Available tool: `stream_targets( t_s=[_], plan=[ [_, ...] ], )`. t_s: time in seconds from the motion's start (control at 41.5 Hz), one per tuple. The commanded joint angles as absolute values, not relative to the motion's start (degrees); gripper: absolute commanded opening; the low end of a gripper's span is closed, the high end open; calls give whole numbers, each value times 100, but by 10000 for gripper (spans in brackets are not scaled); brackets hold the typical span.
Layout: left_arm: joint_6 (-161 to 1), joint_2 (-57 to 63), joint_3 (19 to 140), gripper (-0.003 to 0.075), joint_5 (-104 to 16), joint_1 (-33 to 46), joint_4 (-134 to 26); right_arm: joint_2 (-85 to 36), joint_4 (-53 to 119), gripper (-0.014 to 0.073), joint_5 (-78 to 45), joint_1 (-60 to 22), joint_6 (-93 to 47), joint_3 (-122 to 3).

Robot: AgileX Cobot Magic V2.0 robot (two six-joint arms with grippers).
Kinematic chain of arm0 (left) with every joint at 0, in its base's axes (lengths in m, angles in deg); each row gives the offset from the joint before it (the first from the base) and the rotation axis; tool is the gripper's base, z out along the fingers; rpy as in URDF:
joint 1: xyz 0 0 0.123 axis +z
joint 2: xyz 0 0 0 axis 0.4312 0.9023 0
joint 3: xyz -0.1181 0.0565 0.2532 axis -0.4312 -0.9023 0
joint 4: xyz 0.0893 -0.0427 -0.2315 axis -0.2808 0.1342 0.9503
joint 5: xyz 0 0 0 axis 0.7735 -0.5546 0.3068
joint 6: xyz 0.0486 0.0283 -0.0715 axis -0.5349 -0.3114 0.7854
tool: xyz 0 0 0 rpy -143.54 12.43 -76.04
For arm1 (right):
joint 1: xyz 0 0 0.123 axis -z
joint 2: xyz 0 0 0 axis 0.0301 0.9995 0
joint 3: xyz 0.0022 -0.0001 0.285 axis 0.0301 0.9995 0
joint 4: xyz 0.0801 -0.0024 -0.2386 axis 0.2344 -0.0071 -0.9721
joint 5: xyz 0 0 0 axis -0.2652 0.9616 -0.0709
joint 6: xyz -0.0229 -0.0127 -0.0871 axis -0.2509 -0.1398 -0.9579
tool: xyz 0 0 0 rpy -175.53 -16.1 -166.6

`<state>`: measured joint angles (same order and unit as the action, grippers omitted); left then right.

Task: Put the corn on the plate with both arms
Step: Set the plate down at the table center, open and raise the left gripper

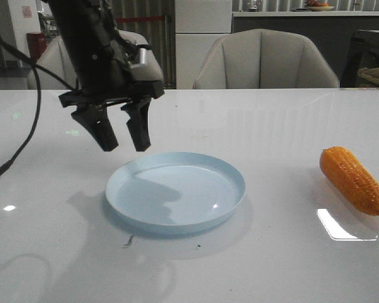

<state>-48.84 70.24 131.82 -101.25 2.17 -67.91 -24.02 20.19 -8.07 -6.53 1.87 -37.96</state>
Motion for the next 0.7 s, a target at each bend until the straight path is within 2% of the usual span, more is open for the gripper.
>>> stream_targets(
  t_s=[0.0, 0.289, 0.434, 0.675],
  plan=[
    [-4909, 6639, 13793, 453, -10347, 181, -6945, -2461, 2047, 500, -1212, -621, 162, -4003],
    [-4186, 6281, 15259, 453, -10079, 181, -8807, -2461, 2047, 500, -1075, -621, 162, -4003],
    [-3808, 5716, 15356, 453, -9916, 291, -9457, -2461, 2047, 500, -805, -621, 162, -4003],
    [-3736, 4689, 15250, 453, -9618, 735, -9539, -2461, 2047, 500, -695, -621, 162, -4008]
  ],
)
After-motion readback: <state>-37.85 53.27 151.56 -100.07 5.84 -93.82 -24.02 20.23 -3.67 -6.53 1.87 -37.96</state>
